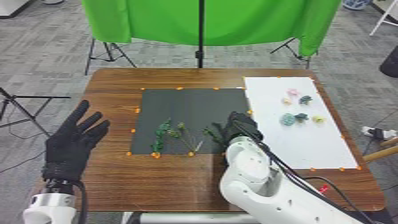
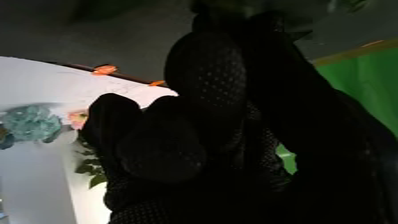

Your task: Arrange flowers

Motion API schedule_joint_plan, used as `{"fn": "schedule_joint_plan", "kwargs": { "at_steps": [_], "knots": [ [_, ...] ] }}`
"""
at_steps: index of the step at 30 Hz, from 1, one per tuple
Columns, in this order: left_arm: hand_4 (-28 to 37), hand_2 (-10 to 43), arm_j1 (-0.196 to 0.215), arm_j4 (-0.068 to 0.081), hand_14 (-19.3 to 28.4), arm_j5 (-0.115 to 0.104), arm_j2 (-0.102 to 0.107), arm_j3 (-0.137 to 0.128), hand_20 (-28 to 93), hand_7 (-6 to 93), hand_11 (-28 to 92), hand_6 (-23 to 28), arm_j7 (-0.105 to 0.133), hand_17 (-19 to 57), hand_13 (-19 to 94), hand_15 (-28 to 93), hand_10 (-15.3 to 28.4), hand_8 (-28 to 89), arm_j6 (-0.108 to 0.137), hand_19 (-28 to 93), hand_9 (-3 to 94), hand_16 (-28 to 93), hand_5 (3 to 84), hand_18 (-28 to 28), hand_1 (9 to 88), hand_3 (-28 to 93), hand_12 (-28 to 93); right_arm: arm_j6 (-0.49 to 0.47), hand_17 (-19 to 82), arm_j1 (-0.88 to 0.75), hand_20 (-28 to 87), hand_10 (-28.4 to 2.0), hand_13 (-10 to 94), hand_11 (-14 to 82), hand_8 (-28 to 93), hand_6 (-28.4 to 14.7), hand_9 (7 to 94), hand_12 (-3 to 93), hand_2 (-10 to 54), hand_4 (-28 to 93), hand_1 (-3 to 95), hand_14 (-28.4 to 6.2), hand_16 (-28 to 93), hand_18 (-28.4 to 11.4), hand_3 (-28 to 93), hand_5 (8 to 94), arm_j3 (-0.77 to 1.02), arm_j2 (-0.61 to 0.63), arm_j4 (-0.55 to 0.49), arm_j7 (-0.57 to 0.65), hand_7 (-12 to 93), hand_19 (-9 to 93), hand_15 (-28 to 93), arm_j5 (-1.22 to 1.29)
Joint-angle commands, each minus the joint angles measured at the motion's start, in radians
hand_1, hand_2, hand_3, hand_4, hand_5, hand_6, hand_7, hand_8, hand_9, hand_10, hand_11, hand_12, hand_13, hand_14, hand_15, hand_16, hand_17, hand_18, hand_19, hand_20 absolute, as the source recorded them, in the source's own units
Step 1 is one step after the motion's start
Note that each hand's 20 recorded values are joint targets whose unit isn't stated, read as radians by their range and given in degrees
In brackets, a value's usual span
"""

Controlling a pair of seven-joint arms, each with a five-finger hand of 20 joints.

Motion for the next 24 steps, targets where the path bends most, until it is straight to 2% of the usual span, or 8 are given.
{"fn": "schedule_joint_plan", "kwargs": {
  "at_steps": [1, 5, 9, 14, 16, 19, 22, 24],
  "knots": [
    [-28.2, 6.2, 0.007, 0.001, 26.9, 0.001, -0.001, 0.003, -4, 12.2, 19, 5.0, -0.008, -10.9, 20, 41, 18.0, -11, 0.004, 57, 28.3, -8, 30.7, 28.4, 22.4, 79, 9, 0.056, 50, -0.017, 55, -11.5, 86, 46.6, 11, -3.6, 93.7, 21.0, -9.5, -27, 53.1, -8.8, 20, -25.9, 72, 93.0, 0.003, 0.004, 0.048, 0.065, 18, 93, 78, 0.005],
    [-28.2, 6.3, 0.014, -0.001, 26.9, -0.005, 0.009, 0.004, -4, 11.9, 19, 5.2, 0.005, -10.9, 20, 41, 18.0, -11, 0.012, 57, 28.4, -8, 30.8, 28.4, 22.6, 79, 9, 0.059, 51, -0.041, 55, -11.3, 88, 48.4, 11, -3.3, 93.7, 19.4, -9.3, -26, 50.9, -8.3, 20, -26.1, 73, 93.5, 0.033, -0.009, 0.044, 0.075, 18, 93, 77, 0.005],
    [-28.2, 6.3, 0.012, -0.002, 26.9, 0.006, -0.003, -0.003, -4, 12.1, 19, 5.2, -0.015, -10.9, 20, 41, 18.0, -11, 0.002, 57, 28.3, -8, 30.8, 28.4, 22.5, 79, 9, 0.045, 52, -0.059, 56, -11.4, 89, 49.6, 9, -3.1, 93.7, 18.3, -6.0, -25, 48.3, -8.3, 21, -26.3, 75, 93.7, 0.047, -0.026, 0.037, 0.069, 19, 93, 76, 0.007],
    [-28.2, 6.4, 0.011, -0.002, 26.9, 0.011, -0.008, -0.001, -4, 12.1, 19, 5.1, -0.017, -10.9, 20, 41, 18.0, -11, -0.002, 57, 28.4, -8, 30.7, 28.4, 22.6, 79, 9, -0.038, 52, -0.081, 56, -11.9, 89, 49.5, 3, -2.8, 93.7, 17.7, -3.5, -25, 45.3, -8.6, 22, -27.0, 76, 93.7, 0.048, -0.027, 0.002, 0.045, 21, 93, 75, 0.046],
    [-28.2, 6.4, 0.015, -0.003, 26.9, 0.005, 0.001, 0.001, -4, 12.1, 19, 5.1, -0.005, -11.0, 20, 41, 18.0, -11, 0.003, 57, 28.3, -8, 30.7, 28.4, 22.7, 79, 9, -0.059, 52, -0.090, 56, -12.3, 89, 49.1, -3, -2.2, 93.7, 17.5, -3.0, -25, 42.2, -9.1, 22, -27.2, 76, 93.7, 0.044, -0.030, -0.005, 0.037, 22, 93, 75, 0.041],
    [-28.0, 6.5, 0.016, -0.004, 26.9, 0.009, -0.004, -0.001, -4, 12.0, 19, 5.2, -0.015, -10.9, 20, 41, 18.0, -11, 0.000, 57, 28.3, -8, 30.8, 28.4, 22.7, 79, 9, -0.082, 51, -0.100, 55, -12.8, 88, 48.2, -9, -2.0, 93.7, 17.7, -2.8, -24, 40.3, -9.6, 22, -27.6, 76, 93.7, 0.045, -0.025, -0.015, 0.036, 23, 93, 75, 0.049],
    [-27.9, 6.5, 0.022, -0.005, 26.9, 0.009, -0.005, -0.004, -4, 12.0, 19, 5.2, -0.013, -11.0, 20, 41, 18.0, -11, 0.002, 57, 28.2, -8, 30.8, 28.4, 22.8, 79, 9, -0.097, 50, -0.107, 55, -12.9, 88, 47.0, -13, -2.2, 93.7, 17.9, -3.0, -23, 38.6, -9.9, 22, -28.1, 75, 93.7, 0.048, -0.021, -0.026, 0.028, 21, 93, 75, 0.058],
    [-27.9, 6.5, 0.019, -0.004, 26.9, 0.012, -0.012, -0.006, -4, 12.0, 19, 5.2, -0.023, -11.0, 20, 42, 18.0, -11, 0.001, 57, 28.1, -8, 30.8, 28.4, 22.8, 79, 9, -0.091, 49, -0.108, 54, -13.1, 87, 45.8, -14, -2.4, 93.7, 17.9, -2.7, -23, 37.6, -10.3, 22, -28.3, 74, 93.7, 0.046, -0.023, -0.021, 0.029, 21, 93, 75, 0.042]
  ]
}}
